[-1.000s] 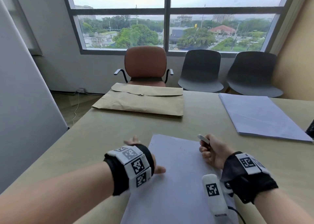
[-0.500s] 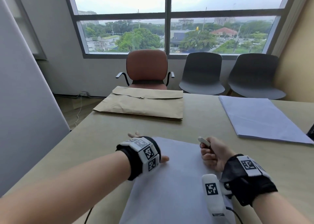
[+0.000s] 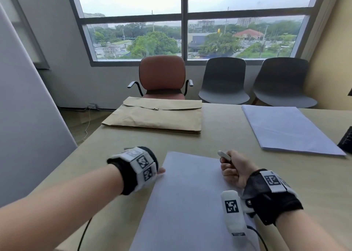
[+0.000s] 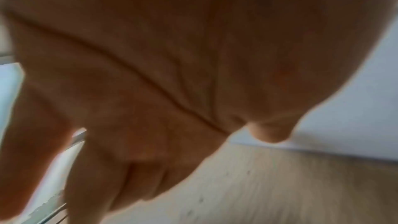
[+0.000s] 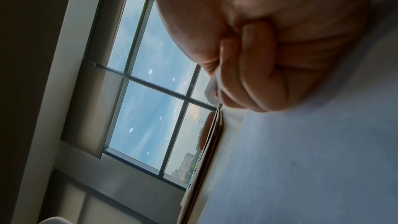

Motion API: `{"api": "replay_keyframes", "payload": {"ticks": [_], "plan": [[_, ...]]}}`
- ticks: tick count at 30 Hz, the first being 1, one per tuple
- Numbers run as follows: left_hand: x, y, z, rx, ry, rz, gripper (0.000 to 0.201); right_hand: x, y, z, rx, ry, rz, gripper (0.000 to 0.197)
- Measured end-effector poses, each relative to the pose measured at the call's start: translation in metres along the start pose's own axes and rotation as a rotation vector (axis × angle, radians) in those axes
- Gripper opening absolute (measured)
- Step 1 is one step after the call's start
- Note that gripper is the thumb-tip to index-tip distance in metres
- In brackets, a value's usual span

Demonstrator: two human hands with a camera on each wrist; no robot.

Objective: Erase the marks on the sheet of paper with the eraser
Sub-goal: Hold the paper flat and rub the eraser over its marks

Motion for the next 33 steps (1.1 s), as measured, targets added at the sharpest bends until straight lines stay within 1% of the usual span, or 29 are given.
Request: {"api": "replay_keyframes", "payload": {"ticks": [1, 2, 4, 5, 6, 7, 8, 10, 11, 12, 13, 14, 15, 17, 18, 20, 21, 22, 23, 24, 26, 27, 28, 29, 31, 32, 33], "plan": [[-0.002, -0.001, -0.004, 0.010, 0.028, 0.006, 0.070, 0.000, 0.000, 0.000, 0.005, 0.002, -0.003, 0.032], [-0.001, 0.003, -0.002, -0.052, 0.046, 0.022, 0.071, 0.000, -0.001, -0.001, 0.009, 0.005, -0.004, 0.032], [0.011, 0.022, 0.016, -0.295, 0.067, 0.134, 0.059, 0.000, -0.001, -0.001, 0.015, 0.009, -0.005, 0.031], [0.012, 0.030, 0.025, -0.406, 0.051, 0.157, 0.056, 0.000, -0.001, 0.000, 0.014, 0.008, -0.003, 0.031], [0.007, 0.035, 0.031, -0.465, 0.011, 0.144, 0.055, 0.000, -0.001, 0.000, 0.013, 0.005, -0.003, 0.031], [0.000, 0.032, 0.031, -0.461, -0.019, 0.095, 0.056, 0.000, 0.000, 0.001, 0.011, -0.001, -0.002, 0.031], [-0.006, 0.027, 0.025, -0.388, -0.023, 0.037, 0.060, -0.001, 0.000, 0.001, 0.009, -0.006, -0.002, 0.031], [-0.010, 0.020, 0.001, -0.128, -0.079, -0.055, 0.075, -0.001, 0.002, 0.001, 0.009, -0.009, 0.000, 0.031], [-0.008, 0.020, -0.011, -0.018, -0.131, -0.055, 0.081, -0.001, 0.003, 0.001, 0.011, -0.008, 0.004, 0.031], [-0.003, 0.020, -0.016, 0.027, -0.156, -0.023, 0.084, -0.001, 0.003, 0.001, 0.016, -0.004, 0.008, 0.031], [0.002, 0.021, -0.014, -0.005, -0.133, 0.028, 0.082, -0.001, 0.004, 0.001, 0.022, 0.001, 0.011, 0.031], [0.008, 0.025, -0.006, -0.099, -0.082, 0.087, 0.078, -0.001, 0.004, 0.001, 0.025, 0.006, 0.013, 0.031], [0.013, 0.031, 0.008, -0.225, -0.027, 0.134, 0.074, -0.001, 0.004, 0.001, 0.028, 0.010, 0.014, 0.031], [0.016, 0.053, 0.043, -0.460, 0.015, 0.186, 0.072, -0.001, 0.004, 0.001, 0.032, 0.020, 0.016, 0.031], [0.014, 0.065, 0.061, -0.554, 0.001, 0.194, 0.072, -0.002, 0.004, 0.001, 0.034, 0.025, 0.016, 0.031], [0.004, 0.086, 0.091, -0.724, -0.011, 0.160, 0.073, -0.003, 0.005, 0.000, 0.037, 0.022, 0.013, 0.031], [-0.004, 0.094, 0.098, -0.768, -0.006, 0.126, 0.075, -0.003, 0.005, 0.000, 0.037, 0.017, 0.011, 0.032], [-0.010, 0.095, 0.097, -0.753, 0.004, 0.089, 0.077, -0.003, 0.004, 0.000, 0.038, 0.013, 0.013, 0.032], [-0.015, 0.091, 0.087, -0.669, 0.028, 0.048, 0.080, -0.003, 0.004, 0.001, 0.038, 0.012, 0.018, 0.032], [-0.020, 0.079, 0.071, -0.519, 0.047, 0.012, 0.086, -0.002, 0.004, 0.001, 0.038, 0.016, 0.022, 0.032], [-0.022, 0.054, 0.032, -0.168, 0.039, -0.036, 0.101, -0.001, 0.004, 0.001, 0.040, 0.020, 0.027, 0.032], [-0.020, 0.047, 0.019, -0.066, 0.019, -0.040, 0.107, -0.001, 0.004, 0.001, 0.042, 0.023, 0.030, 0.031], [-0.015, 0.044, 0.015, -0.044, -0.008, -0.024, 0.107, -0.001, 0.004, 0.001, 0.045, 0.028, 0.032, 0.031], [-0.008, 0.042, 0.022, -0.099, -0.014, 0.013, 0.101, -0.001, 0.004, 0.001, 0.049, 0.032, 0.034, 0.031], [0.009, 0.049, 0.051, -0.355, 0.075, 0.103, 0.083, -0.001, 0.004, 0.000, 0.054, 0.031, 0.038, 0.031], [0.017, 0.054, 0.069, -0.484, 0.127, 0.129, 0.075, -0.001, 0.004, 0.000, 0.058, 0.030, 0.038, 0.032], [0.022, 0.059, 0.084, -0.577, 0.174, 0.140, 0.071, -0.002, 0.004, 0.000, 0.062, 0.031, 0.036, 0.032]]}}
Point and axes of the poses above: each hand's wrist, its own y-axis away from the middle knuckle, its own x-axis out of the back of the hand, z = x × y, the point moved 6 cm from there along -y, towards the middle knuckle, and after that the axes turned 6 degrees about -y, right-handed, at the moved point
